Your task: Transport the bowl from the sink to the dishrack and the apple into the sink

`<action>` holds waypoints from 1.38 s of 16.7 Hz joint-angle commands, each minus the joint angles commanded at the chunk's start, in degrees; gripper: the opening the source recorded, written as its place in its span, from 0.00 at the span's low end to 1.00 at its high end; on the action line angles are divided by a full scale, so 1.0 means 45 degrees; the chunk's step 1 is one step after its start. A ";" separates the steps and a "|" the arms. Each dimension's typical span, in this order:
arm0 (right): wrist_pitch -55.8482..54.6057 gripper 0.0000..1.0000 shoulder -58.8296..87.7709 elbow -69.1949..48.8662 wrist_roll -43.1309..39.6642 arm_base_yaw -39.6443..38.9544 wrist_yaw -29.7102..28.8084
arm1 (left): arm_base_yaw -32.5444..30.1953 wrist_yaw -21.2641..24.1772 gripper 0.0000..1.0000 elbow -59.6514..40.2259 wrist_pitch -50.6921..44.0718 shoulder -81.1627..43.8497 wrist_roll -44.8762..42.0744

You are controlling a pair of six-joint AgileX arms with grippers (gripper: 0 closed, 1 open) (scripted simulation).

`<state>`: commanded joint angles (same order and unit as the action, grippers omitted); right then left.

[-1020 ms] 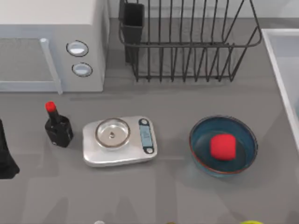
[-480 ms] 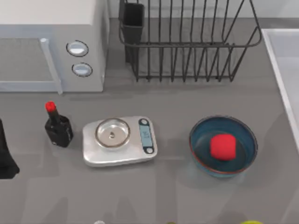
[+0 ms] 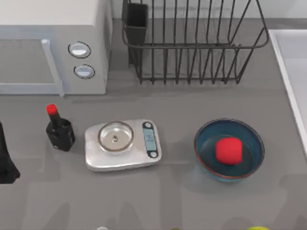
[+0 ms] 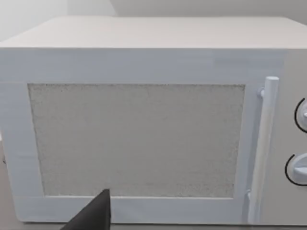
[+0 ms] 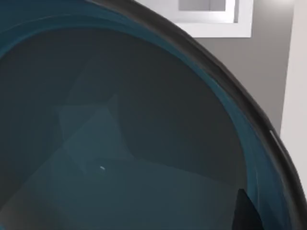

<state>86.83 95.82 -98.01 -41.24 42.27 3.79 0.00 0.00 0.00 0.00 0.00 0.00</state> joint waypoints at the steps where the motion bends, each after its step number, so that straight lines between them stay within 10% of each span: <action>1: 0.0354 0.00 -0.0653 0.0351 -0.0262 0.0231 0.0029 | 0.0000 0.0000 1.00 0.0000 0.0000 0.0000 0.0000; 13: 0.0325 0.00 -0.1840 0.0783 -0.0167 -0.0155 -0.0410 | 0.0000 0.0000 1.00 0.0000 0.0000 0.0000 0.0000; 23: -0.8189 0.00 -0.0484 0.0324 0.4971 -0.9749 -0.5444 | 0.0000 0.0000 1.00 0.0000 0.0000 0.0000 0.0000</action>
<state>49.98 93.65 -96.55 -18.87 -1.60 -20.70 0.00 0.00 0.00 0.00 0.00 0.00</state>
